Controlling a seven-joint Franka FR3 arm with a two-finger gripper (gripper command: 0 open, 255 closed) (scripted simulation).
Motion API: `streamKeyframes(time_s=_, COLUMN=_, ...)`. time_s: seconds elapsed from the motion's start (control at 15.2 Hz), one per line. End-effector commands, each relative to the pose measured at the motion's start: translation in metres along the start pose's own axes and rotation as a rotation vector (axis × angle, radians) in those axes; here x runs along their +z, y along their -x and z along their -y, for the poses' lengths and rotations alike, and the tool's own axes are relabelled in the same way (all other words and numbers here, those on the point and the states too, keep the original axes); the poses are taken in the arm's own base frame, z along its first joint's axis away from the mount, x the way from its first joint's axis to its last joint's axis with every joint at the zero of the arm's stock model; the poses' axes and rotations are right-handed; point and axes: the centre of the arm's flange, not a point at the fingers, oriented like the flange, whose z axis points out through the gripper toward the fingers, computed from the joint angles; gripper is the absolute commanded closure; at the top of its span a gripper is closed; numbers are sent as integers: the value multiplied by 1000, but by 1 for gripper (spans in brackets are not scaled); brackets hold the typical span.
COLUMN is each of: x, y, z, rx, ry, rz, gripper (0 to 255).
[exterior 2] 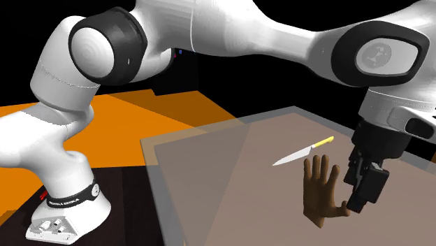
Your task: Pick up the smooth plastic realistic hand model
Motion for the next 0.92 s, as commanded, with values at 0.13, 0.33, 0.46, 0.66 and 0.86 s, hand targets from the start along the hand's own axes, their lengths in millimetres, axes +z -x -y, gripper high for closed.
streamKeyframes(time_s=0.13, x=21, y=-4, z=2, rx=2, ry=0, rz=-1, gripper=0)
streamKeyframes(time_s=0.33, x=29, y=-4, z=3, rx=2, ry=0, rz=-1, gripper=0)
streamKeyframes(time_s=0.46, x=29, y=-4, z=3, rx=2, ry=0, rz=-1, gripper=255)
streamKeyframes(time_s=0.66, x=29, y=-4, z=3, rx=2, ry=0, rz=-1, gripper=255)
streamKeyframes(time_s=0.86, x=29, y=-4, z=3, rx=2, ry=0, rz=-1, gripper=255)
